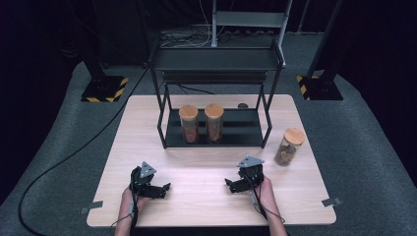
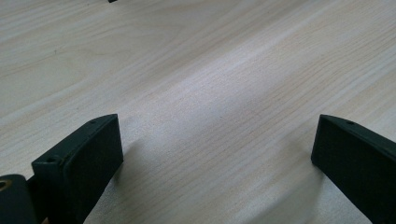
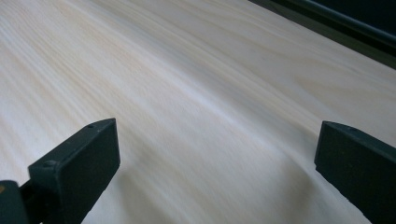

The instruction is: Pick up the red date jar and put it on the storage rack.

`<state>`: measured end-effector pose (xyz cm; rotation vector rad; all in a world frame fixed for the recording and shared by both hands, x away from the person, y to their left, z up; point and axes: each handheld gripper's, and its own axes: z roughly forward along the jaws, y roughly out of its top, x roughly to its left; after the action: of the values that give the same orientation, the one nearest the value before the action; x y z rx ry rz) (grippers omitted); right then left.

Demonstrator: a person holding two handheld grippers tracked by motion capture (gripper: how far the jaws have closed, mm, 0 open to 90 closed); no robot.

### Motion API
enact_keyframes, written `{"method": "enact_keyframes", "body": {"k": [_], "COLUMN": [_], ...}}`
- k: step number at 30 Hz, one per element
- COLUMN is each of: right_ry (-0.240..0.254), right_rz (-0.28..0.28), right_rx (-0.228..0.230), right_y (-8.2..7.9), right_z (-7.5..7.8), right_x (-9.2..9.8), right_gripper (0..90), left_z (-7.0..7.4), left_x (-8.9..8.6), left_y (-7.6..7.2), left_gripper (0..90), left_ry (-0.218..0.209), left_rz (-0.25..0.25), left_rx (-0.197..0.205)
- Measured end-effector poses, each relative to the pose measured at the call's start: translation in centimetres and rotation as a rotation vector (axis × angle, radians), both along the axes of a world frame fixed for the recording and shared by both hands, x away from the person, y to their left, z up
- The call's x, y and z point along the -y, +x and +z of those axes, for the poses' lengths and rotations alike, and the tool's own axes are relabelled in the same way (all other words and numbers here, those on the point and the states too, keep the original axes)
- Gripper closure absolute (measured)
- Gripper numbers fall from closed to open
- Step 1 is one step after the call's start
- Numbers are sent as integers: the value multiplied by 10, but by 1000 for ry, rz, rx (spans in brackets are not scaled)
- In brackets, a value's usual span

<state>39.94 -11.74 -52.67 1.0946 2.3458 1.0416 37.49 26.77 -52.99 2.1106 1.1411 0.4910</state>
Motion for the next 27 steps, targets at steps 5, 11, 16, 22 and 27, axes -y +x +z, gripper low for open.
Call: {"method": "enact_keyframes", "body": {"k": [5, 11, 16, 22, 27], "right_ry": [-3, -32, -27, -27, -22], "right_rz": [-12, -41, -44, -95, -211], "right_rx": [-29, -52, -42, -42, -39], "right_y": [-13, -18, -25, -28, -34], "right_z": [-1, -2, -3, -3, -3], "right_x": [23, 39, 51, 65, 75], "right_gripper": [0, 0, 0, 0, 0], "left_z": [0, 0, 0, 0, 0], "left_x": [0, 0, 0, 0, 0], "left_y": [0, 0, 0, 0, 1], "left_gripper": [13, 13, 14, 14, 14], "left_ry": [1, 2, 2, -1, -2], "left_rz": [0, 0, 0, -1, -1], "left_rx": [0, 1, 0, -4, -6]}}
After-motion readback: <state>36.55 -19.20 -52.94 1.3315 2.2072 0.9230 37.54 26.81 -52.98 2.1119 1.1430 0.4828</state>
